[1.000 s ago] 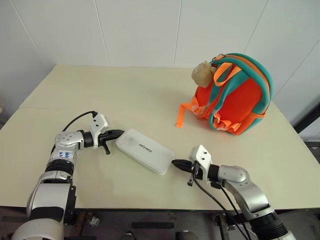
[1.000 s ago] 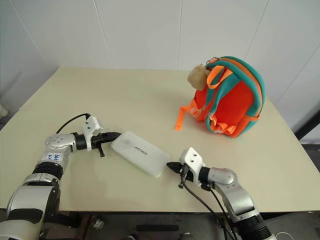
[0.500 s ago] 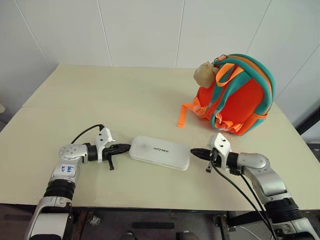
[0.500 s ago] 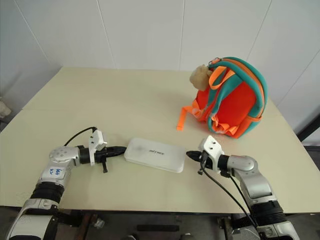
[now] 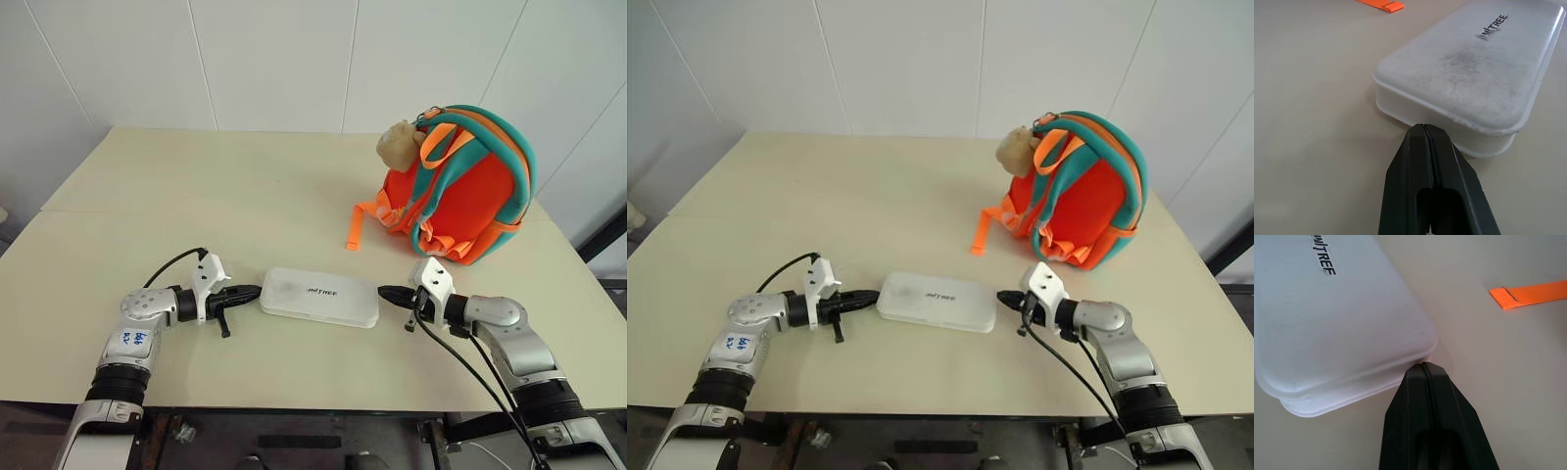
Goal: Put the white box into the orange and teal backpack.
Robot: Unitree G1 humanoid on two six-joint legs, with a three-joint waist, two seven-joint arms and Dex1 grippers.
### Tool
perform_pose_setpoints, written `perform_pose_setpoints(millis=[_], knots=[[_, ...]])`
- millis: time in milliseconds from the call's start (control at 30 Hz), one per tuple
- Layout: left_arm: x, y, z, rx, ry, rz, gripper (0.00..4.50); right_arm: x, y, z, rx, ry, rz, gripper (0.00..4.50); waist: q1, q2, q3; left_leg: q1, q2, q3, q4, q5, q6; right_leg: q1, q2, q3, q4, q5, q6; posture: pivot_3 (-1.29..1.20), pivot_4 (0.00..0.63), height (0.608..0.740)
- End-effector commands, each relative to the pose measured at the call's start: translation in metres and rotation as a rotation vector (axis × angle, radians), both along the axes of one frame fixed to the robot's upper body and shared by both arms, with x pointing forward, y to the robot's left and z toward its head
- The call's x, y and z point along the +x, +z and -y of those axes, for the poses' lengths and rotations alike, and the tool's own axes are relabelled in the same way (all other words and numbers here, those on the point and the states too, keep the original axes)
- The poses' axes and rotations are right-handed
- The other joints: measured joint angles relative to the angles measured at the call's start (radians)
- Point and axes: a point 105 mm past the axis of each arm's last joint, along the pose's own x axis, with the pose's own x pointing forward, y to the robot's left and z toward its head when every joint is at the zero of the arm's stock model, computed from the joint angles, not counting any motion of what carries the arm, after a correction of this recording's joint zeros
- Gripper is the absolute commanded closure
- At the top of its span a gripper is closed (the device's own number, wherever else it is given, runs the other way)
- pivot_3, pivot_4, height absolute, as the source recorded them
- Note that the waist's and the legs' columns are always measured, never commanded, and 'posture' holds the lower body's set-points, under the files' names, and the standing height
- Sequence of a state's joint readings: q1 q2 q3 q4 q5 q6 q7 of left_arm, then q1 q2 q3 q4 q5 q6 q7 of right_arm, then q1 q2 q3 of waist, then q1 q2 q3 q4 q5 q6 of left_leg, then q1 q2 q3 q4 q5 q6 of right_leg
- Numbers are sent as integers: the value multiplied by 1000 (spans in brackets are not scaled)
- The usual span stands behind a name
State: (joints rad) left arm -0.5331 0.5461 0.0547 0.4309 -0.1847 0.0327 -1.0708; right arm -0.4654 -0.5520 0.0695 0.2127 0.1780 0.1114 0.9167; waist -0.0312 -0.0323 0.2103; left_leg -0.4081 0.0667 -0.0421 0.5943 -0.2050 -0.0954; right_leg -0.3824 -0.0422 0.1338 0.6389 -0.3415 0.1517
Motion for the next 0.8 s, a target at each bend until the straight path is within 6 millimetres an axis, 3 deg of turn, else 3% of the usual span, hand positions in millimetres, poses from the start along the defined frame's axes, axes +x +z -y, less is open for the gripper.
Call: perform_pose_setpoints(millis=[33,200,267,400,533,667,733,800], knots=[[-4,14,-7,-2,-2,44,4478,7,23,15,4,-32,98,4500,0,0,0,0,0,0,0,0,0,0,0,0,0,0,0,0,150,740],[-10,17,-20,14,17,23,4478,11,38,34,-11,-64,157,4500,-3,0,0,0,0,0,0,0,0,0,0,0,0,0,0,0,150,740],[-15,14,-29,28,40,-28,4085,10,46,42,-8,-68,159,4139,-3,0,0,0,0,0,-1,0,0,0,0,0,-1,0,0,0,150,740],[-19,16,-37,-16,73,-116,2923,-2,52,41,31,-16,60,2882,-3,0,0,0,0,0,-1,0,0,0,0,0,-1,0,0,0,150,740],[-15,17,-43,-100,123,-305,1696,-24,47,27,45,83,-155,1527,-3,1,1,0,0,0,-1,0,0,0,0,0,0,0,0,0,150,740],[-21,14,-35,-83,32,-450,471,-46,45,10,38,191,-281,151,-3,1,1,0,0,-1,-1,0,0,0,0,0,0,0,-1,0,150,740],[-16,18,-30,-112,20,-483,16,-49,43,5,30,209,-315,0,-3,1,1,0,0,-1,-1,0,0,0,0,0,0,0,-1,0,150,740],[-10,22,-24,-162,13,-550,16,-47,40,0,28,213,-325,0,-2,1,1,0,0,-1,0,0,0,0,0,0,0,-1,-1,0,150,740]])
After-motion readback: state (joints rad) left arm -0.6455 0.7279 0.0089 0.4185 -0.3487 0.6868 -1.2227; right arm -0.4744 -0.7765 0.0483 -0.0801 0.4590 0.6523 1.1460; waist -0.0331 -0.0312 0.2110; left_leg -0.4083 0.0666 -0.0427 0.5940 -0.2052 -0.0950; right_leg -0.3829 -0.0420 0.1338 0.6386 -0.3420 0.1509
